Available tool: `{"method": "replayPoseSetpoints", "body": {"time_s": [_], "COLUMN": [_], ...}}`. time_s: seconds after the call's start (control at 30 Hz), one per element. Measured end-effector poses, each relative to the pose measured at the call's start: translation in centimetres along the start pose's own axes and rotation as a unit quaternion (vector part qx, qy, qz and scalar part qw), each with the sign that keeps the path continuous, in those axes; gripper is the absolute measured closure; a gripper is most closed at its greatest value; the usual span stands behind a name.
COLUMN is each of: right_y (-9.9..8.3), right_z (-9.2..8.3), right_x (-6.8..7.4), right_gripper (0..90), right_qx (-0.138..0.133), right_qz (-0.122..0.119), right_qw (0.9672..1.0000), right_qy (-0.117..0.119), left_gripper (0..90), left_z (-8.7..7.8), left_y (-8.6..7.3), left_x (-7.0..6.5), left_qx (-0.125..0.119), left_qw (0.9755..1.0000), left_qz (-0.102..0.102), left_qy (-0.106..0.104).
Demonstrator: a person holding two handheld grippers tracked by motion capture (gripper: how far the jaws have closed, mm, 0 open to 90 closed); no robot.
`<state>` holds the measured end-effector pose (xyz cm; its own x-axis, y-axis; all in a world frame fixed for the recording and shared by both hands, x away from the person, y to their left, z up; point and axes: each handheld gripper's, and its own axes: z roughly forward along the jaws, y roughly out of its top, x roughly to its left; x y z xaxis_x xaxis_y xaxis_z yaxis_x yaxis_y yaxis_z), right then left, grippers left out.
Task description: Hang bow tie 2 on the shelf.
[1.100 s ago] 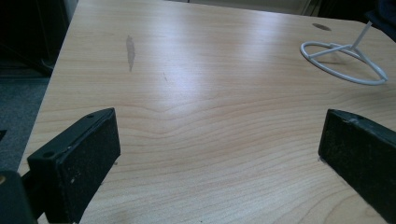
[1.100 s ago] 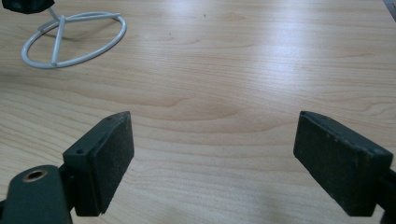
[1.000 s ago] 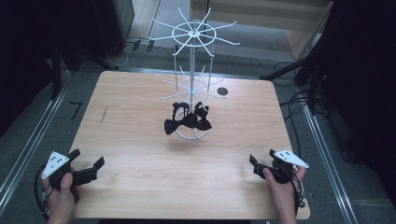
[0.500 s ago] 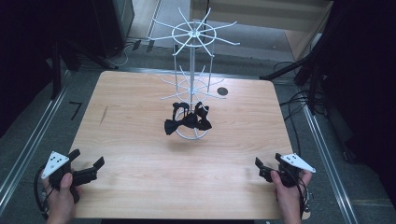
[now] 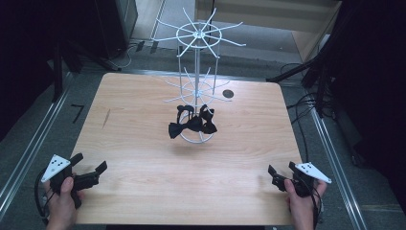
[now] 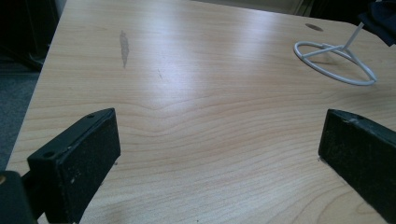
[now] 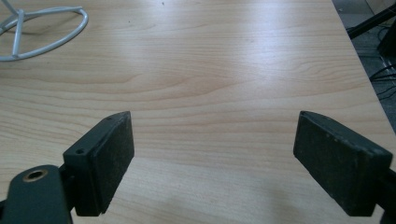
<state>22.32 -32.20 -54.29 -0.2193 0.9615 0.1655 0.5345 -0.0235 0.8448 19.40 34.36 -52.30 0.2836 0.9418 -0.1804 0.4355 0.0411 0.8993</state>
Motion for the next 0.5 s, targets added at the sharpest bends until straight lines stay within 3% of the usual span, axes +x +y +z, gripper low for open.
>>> {"method": "replayPoseSetpoints", "body": {"time_s": [0.2,0.33,0.5], "right_y": [-0.5,-1.0,-1.6], "right_z": [-0.7,-1.0,-1.6], "right_x": [-0.7,-1.2,-1.8], "right_gripper": [12.9,13.0,13.2], "right_qx": [-0.001,0.004,0.007], "right_qz": [0.004,0.010,0.013], "right_qw": [0.9999,0.9998,0.9996], "right_qy": [-0.012,-0.018,-0.025], "left_gripper": [0.0,0.0,0.0], "left_z": [0.0,0.2,0.1], "left_y": [0.0,0.1,0.1], "left_x": [0.1,-0.1,0.1], "left_qx": [0.003,0.006,0.006], "left_qw": [1.0000,1.0000,1.0000], "left_qz": [-0.001,0.002,-0.005], "left_qy": [-0.003,0.006,-0.001]}}
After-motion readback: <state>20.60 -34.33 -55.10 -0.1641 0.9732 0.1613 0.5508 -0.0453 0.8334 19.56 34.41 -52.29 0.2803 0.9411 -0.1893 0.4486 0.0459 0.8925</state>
